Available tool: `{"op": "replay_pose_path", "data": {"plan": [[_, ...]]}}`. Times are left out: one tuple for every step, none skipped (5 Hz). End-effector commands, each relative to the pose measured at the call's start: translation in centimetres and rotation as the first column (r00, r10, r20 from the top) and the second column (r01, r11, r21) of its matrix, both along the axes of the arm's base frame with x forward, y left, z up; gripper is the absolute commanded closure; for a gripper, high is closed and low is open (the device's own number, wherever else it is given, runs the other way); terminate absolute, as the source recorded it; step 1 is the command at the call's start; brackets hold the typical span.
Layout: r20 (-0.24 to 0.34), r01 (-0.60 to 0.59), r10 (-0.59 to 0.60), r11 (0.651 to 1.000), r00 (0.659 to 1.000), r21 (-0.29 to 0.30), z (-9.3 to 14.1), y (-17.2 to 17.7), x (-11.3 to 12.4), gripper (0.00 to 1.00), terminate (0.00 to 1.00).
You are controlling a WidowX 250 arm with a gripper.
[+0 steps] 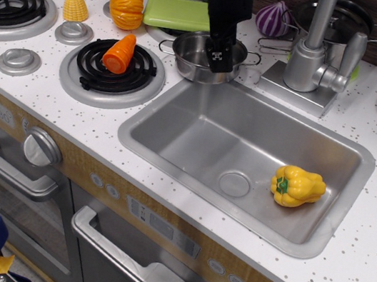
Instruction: Put pan in sink
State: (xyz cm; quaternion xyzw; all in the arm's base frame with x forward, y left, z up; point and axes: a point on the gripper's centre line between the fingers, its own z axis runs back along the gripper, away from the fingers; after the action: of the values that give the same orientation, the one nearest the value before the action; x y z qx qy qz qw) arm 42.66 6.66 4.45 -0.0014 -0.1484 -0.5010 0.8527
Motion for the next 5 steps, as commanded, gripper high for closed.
{"op": "replay_pose_path", "data": {"plan": [[0.054, -0.015, 0.016, 0.999, 0.998, -0.029, 0.3, 1.5, -0.1, 0.0, 0.0], [0.052, -0.012, 0.014, 0.999, 0.999, -0.038, -0.6, 1.8, -0.5, 0.0, 0.0], [0.046, -0.018, 0.021, 0.998, 0.999, -0.057, -1.5, 1.8, -1.2, 0.0, 0.0], [0.043, -0.027, 0.029, 0.999, 0.999, -0.047, -1.5, 1.6, -1.7, 1.0, 0.0], [0.044, -0.039, 0.041, 0.998, 0.998, -0.044, -1.5, 1.3, -2.1, 1.0, 0.0]]}}
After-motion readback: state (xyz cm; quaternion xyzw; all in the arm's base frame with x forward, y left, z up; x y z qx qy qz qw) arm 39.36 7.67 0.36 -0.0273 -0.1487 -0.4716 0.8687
